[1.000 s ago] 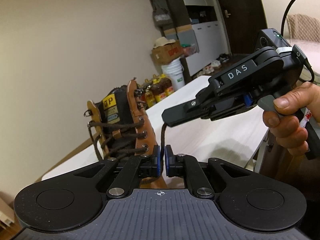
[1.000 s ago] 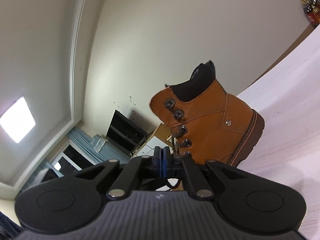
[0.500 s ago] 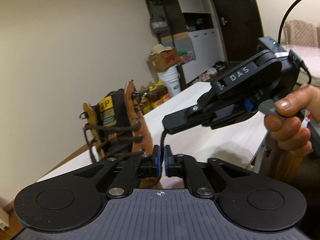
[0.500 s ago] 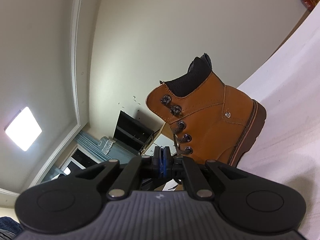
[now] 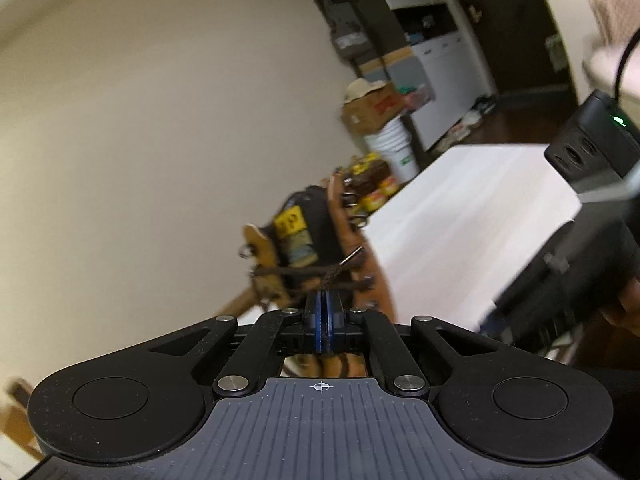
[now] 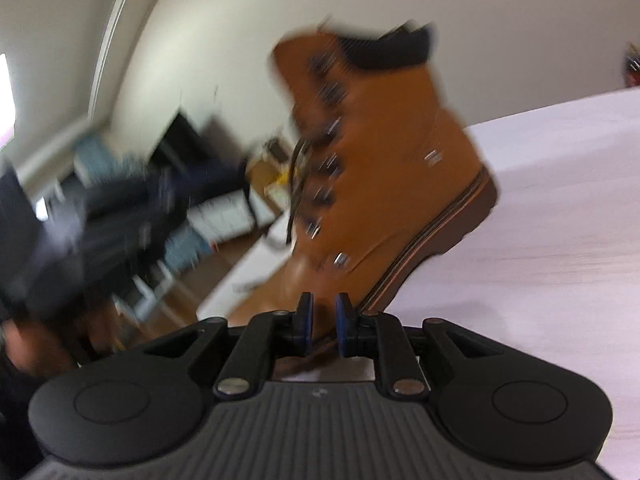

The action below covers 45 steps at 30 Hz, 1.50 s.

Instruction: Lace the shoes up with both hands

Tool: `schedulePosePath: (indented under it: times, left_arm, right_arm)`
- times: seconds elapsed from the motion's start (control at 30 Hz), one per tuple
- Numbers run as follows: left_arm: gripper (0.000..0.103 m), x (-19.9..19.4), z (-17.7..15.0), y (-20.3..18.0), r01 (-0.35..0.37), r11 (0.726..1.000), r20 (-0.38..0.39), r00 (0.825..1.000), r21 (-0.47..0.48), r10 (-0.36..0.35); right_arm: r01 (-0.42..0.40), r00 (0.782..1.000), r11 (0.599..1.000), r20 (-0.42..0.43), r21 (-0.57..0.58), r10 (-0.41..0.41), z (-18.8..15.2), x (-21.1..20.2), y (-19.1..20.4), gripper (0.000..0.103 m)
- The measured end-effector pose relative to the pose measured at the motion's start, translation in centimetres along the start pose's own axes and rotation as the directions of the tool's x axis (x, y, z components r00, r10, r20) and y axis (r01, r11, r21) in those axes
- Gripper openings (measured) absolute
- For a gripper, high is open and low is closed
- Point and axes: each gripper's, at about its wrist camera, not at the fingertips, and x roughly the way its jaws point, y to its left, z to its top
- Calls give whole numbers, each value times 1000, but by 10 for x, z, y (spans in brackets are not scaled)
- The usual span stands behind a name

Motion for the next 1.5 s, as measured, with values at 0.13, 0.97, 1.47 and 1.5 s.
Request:
schedulePosePath:
  times: [0.13, 0.97, 1.47, 1.5]
  left_arm:
    - [3, -3, 4, -2, -6, 1000, 12, 1000, 21, 6]
    - [3, 7, 9, -59, -249, 930, 11, 967, 269, 255]
    - [3, 11, 14, -64, -250, 915, 22, 966, 318, 256]
    - [3, 13, 13, -63, -246, 915, 21, 967, 320, 253]
  right_arm:
    - [14, 999, 999, -30, -41, -15, -6, 16, 13, 14]
    - [266, 915, 956, 342, -119, -212, 42, -44, 5, 14]
    - [203, 926, 971, 349, -129, -148, 45, -36, 17, 14]
    - [204, 925, 970, 349, -129, -148, 46, -35, 17, 14]
